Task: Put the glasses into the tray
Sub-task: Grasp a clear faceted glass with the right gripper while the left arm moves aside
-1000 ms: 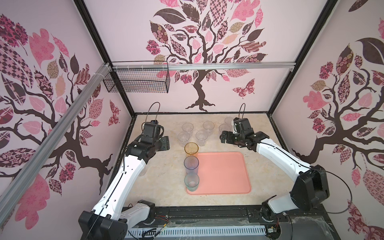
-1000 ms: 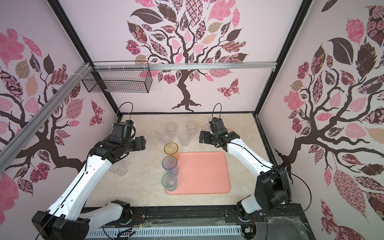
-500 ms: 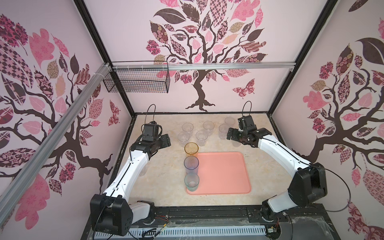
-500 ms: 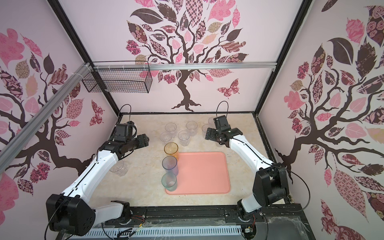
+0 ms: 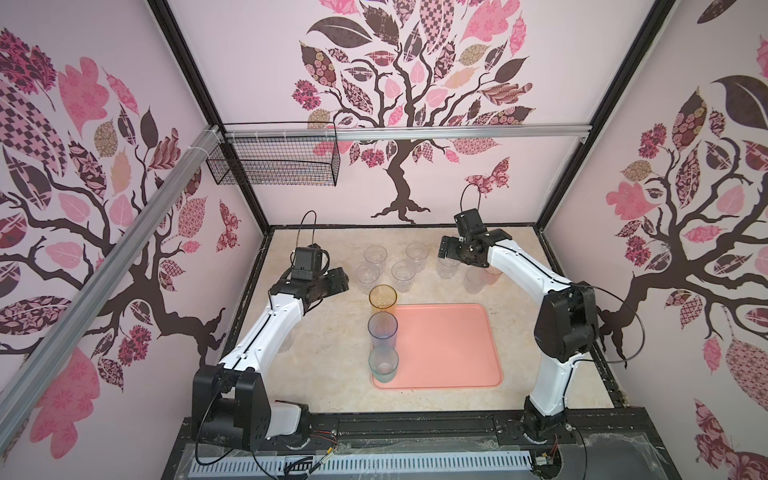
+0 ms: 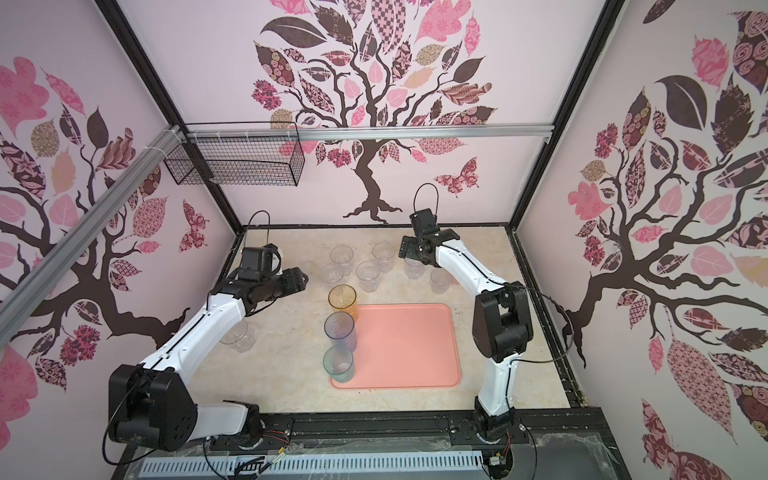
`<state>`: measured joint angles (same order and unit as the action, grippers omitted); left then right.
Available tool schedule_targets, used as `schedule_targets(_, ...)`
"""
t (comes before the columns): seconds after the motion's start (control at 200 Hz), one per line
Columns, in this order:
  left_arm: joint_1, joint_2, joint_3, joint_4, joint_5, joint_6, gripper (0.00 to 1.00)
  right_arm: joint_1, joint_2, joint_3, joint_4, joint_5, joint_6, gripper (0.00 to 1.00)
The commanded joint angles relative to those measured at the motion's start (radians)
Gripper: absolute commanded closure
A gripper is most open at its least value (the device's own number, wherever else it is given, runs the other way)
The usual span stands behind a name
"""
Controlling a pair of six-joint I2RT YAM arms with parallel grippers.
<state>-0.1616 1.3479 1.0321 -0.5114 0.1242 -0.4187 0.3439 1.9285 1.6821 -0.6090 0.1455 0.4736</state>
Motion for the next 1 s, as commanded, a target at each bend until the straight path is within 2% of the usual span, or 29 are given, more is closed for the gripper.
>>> schedule_targets(0.0,0.003,0.012,-0.024,0.018,0.014,0.003,0.26,-0.002,0.092,0.083,-0.083,0.055,-0.030,0.00)
schedule_targets(0.105,0.003,0.016,-0.030,0.020,0.013,0.000,0.18,-0.003,0.151,0.139,-0.100,0.069,-0.041,0.00)
schedule_targets(0.175,0.003,0.023,-0.035,0.021,0.020,0.005,0.17,-0.001,0.189,0.176,-0.115,0.072,-0.046,0.00)
schedule_targets(0.61,0.004,0.051,-0.030,0.023,0.071,0.014,0.17,0.014,0.331,0.309,-0.160,0.074,-0.053,0.01)
schedule_targets(0.995,0.003,0.066,-0.024,0.025,0.086,0.017,0.19,0.014,0.368,0.333,-0.160,0.110,-0.079,0.03)
